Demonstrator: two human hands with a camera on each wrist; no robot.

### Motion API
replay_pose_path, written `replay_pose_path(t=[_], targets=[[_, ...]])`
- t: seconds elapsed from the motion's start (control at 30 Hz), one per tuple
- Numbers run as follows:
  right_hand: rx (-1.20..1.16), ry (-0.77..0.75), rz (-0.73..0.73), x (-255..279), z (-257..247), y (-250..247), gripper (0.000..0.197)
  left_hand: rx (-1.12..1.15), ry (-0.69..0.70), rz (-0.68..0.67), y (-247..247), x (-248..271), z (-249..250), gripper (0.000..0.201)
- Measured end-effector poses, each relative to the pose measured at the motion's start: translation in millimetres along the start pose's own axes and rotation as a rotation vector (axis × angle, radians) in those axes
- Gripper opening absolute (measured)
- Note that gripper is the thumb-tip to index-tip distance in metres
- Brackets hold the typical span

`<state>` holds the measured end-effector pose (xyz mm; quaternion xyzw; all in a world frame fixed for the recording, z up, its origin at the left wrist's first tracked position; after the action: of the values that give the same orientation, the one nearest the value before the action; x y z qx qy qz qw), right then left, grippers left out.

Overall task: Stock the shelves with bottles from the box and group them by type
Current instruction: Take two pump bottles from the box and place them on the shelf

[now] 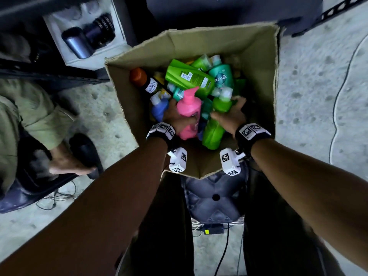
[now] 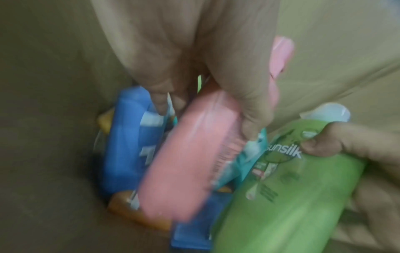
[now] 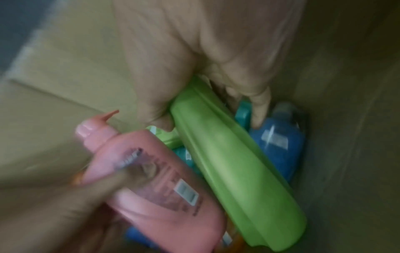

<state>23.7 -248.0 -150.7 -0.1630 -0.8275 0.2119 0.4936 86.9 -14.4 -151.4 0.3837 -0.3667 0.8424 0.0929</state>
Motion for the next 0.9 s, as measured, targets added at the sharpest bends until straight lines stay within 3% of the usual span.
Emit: replay_pose_path(t=[0.27,0.4,0.57,0.9], targets=[[-0.092,-0.109,-0.111,54,-43,-39,0.082,0.134,-0.003,-0.027,-39,60,31,0.063],[-0.212,-0.126,-0.137,87,-58,-57,0.079,0.148,-0.065,-0.071,-52,97,31,0.066],[-0.293,-0.107,-0.176,128,-67,-78,0.068,0.168,-0.089,-0.050,-77,147,35,0.054],[-0.502,-0.005,-0.090,222,-88,-129,0.071,0.281,-0.139,0.008,-138,254,61,0.066]])
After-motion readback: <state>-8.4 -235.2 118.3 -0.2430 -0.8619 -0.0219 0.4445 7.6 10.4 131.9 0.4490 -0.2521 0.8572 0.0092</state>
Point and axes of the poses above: each hand's wrist, its own x-axis away from the middle knuckle, its own y-axis out of the palm, z = x × y, the point moved 9 cm from there along -x, towards the middle knuckle, and after that the axes turned 8 degrees about z, right-handed, at the moved point
